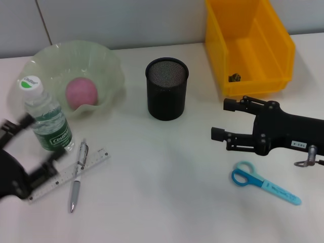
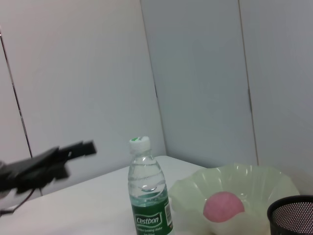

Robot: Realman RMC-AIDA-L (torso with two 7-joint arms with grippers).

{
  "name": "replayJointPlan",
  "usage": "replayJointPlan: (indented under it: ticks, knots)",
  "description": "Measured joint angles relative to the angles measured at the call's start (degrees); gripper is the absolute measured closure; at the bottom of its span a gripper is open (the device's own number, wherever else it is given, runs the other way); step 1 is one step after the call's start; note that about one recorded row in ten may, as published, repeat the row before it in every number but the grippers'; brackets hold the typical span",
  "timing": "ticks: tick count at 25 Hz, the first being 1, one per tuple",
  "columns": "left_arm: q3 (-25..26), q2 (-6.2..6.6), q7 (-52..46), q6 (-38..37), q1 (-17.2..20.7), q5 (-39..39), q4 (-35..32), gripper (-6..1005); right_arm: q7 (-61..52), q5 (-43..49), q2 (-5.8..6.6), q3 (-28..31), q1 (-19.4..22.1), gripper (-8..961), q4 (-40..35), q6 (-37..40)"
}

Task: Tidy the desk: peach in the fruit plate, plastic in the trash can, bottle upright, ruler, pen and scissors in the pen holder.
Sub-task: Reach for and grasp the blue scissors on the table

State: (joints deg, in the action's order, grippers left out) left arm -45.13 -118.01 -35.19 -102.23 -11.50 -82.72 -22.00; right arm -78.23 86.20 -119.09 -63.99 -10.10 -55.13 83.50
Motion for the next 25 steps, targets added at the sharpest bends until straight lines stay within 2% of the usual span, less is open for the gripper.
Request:
replayJointPlan:
  ticks: [6,9,10,11,13,14,15,16,19,20,21,25]
  knots:
    - [-2.4,0.03,-2.4,-0.1,-1.2,-6.6,-1.2,185,-8.3,3.4,0.23,1.1,-0.1,120,-4.8,0.3]
    - [-2.5,0.05,-4.3,0.1,-2.1,-9.9,-1.7,184,-20.2,10.8,0.24,3.7,-0.4,121,-12.5,1.5]
    - [-2.5,0.03,-5.1,0.5,-2.7,-11.5,-1.8,184,-29.8,15.9,0.31,5.0,-0.9,121,-17.5,2.5]
    - [-2.5,0.03,-5.1,0.5,-2.7,-11.5,-1.8,184,-29.8,15.9,0.31,5.0,-0.9,121,-17.5,2.5]
    - [-2.6,0.02,-5.8,1.3,-3.3,-12.6,-1.8,184,-41.2,22.1,0.68,6.1,-2.1,121,-23.0,4.0]
    - [-2.6,0.01,-6.1,1.4,-3.5,-12.9,-1.8,184,-46.9,25.4,0.98,6.6,-3.0,121,-25.4,4.7]
    - [-2.6,0.00,-6.6,1.8,-4.0,-13.6,-1.8,184,-60.1,34.7,1.73,7.4,-5.9,121,-30.6,7.7]
    - [-2.6,-0.01,-6.9,1.9,-4.2,-13.9,-1.8,184,-60.1,34.7,1.73,7.4,-5.9,121,-30.6,7.7]
    - [-2.7,-0.13,-7.4,2.8,-4.4,-14.1,-1.8,184,-74.4,48.2,2.66,7.8,-11.3,121,-36.0,15.2]
    - [-2.7,-0.16,-7.5,3.1,-4.5,-14.1,-1.8,184,-77.8,53.7,2.76,8.0,-14.6,121,-37.5,20.4]
    - [-2.7,-0.17,-7.6,3.5,-4.5,-14.2,-1.8,184,-77.8,53.7,2.76,8.0,-14.6,121,-37.5,20.4]
    - [-2.7,-0.19,-7.6,3.9,-4.6,-14.2,-1.7,185,-77.2,63.5,2.39,7.6,-21.0,122,-38.2,29.7]
